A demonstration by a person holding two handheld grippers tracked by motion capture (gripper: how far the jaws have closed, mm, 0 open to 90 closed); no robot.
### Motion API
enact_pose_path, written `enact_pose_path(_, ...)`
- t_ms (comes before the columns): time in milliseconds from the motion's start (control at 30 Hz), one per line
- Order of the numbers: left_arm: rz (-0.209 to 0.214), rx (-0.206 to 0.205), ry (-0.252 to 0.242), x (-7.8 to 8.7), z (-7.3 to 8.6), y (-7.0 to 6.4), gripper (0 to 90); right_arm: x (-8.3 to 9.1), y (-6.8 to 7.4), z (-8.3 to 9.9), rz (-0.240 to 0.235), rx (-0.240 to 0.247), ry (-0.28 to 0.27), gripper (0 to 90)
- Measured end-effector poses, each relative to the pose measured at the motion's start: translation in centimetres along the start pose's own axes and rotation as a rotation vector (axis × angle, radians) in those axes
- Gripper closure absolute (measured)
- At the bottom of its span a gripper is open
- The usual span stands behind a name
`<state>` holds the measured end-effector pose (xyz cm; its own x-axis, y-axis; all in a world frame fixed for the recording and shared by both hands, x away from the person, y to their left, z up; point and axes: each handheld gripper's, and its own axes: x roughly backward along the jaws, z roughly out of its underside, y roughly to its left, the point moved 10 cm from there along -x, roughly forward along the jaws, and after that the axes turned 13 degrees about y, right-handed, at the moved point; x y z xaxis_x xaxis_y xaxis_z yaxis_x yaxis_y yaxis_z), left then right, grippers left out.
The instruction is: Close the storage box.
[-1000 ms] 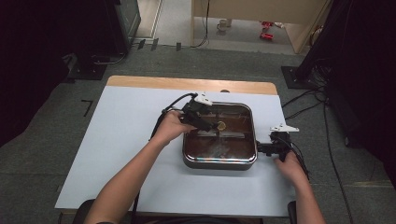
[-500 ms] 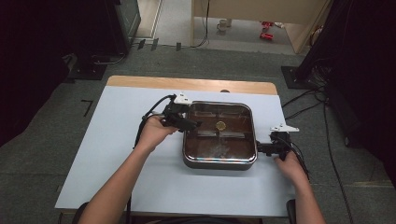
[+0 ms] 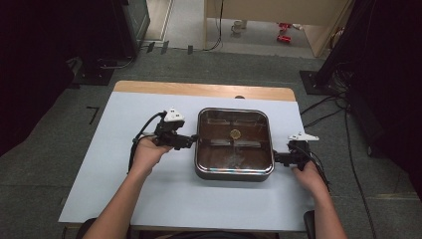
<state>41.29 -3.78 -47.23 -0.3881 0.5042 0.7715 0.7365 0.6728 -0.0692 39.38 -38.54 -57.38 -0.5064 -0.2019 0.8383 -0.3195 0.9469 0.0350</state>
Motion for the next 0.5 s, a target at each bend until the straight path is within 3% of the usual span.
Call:
enact_pose_path(267, -0.048, 0.007, -0.002, 0.4, 2.0, 0.5, 22.5, 0.0, 0.0, 0.0, -0.005, -0.002, -0.003, 8.5)
enact_pose_path(500, -0.057, 0.005, 0.011, 0.1, 4.5, 0.5, 21.9, 0.0, 0.0, 0.0, -0.003, -0.001, -0.002, 8.5)
